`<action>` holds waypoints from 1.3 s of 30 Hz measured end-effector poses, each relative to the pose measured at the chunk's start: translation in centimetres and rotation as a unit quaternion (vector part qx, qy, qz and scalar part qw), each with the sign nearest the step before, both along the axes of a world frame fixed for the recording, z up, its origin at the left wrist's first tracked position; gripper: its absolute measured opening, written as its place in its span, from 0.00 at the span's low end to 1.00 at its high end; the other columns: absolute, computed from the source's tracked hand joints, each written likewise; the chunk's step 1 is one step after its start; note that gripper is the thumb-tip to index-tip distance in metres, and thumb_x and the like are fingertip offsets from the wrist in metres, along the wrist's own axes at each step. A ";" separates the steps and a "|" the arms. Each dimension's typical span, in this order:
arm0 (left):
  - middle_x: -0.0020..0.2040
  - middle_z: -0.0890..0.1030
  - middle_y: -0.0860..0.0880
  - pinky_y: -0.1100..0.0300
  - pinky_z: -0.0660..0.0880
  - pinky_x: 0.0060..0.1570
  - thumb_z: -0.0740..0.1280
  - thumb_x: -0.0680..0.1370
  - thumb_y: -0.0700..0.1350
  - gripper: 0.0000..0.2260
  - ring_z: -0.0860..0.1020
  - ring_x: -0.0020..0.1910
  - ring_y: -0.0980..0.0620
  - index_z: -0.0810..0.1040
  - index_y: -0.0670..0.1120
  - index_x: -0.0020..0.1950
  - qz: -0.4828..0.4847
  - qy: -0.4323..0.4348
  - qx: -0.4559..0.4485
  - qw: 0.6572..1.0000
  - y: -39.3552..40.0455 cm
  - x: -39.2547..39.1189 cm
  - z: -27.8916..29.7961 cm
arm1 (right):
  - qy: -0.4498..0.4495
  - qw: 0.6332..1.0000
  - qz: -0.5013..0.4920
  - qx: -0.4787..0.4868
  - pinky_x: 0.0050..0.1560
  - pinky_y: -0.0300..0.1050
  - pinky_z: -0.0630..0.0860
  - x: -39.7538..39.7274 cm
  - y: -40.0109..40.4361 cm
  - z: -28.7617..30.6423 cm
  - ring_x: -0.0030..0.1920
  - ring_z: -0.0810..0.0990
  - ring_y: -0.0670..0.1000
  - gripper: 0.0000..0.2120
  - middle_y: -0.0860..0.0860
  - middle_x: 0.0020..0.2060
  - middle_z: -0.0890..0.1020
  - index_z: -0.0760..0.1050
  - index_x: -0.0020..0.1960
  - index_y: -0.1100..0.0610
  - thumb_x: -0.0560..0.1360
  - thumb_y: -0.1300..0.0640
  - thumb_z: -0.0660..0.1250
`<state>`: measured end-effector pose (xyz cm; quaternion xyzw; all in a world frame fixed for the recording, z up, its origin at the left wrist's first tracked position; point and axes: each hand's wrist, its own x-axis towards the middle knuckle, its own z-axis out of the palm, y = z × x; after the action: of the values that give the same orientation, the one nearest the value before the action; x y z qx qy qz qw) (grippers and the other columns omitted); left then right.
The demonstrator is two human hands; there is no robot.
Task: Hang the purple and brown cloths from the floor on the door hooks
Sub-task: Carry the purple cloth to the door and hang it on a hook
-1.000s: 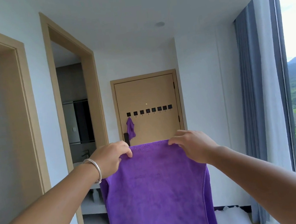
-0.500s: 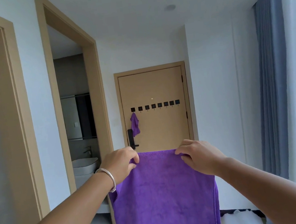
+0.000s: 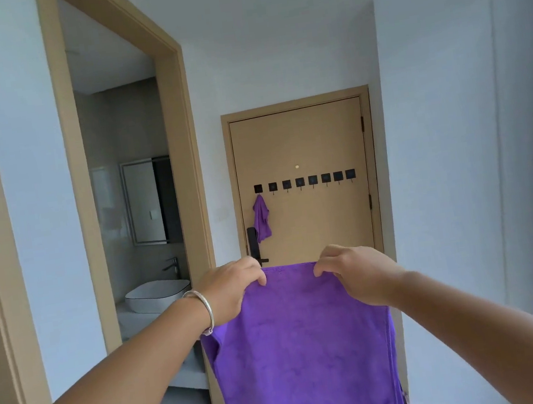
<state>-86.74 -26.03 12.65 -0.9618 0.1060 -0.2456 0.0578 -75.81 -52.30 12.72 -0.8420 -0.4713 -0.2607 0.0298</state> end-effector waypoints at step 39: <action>0.53 0.81 0.53 0.59 0.74 0.50 0.62 0.76 0.39 0.14 0.78 0.50 0.51 0.83 0.54 0.53 0.057 0.019 -0.035 0.998 34.4 72.4 0.1 | 0.001 0.995 -0.080 0.067 0.43 0.39 0.69 71.2 37.2 -2.2 0.53 0.78 0.48 0.17 0.40 0.56 0.80 0.79 0.55 0.42 0.77 0.60 0.59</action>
<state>-14.34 8.41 12.77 -0.9721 0.0436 -0.2275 0.0364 -4.59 -15.10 10.54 -0.8733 -0.3841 -0.2922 0.0657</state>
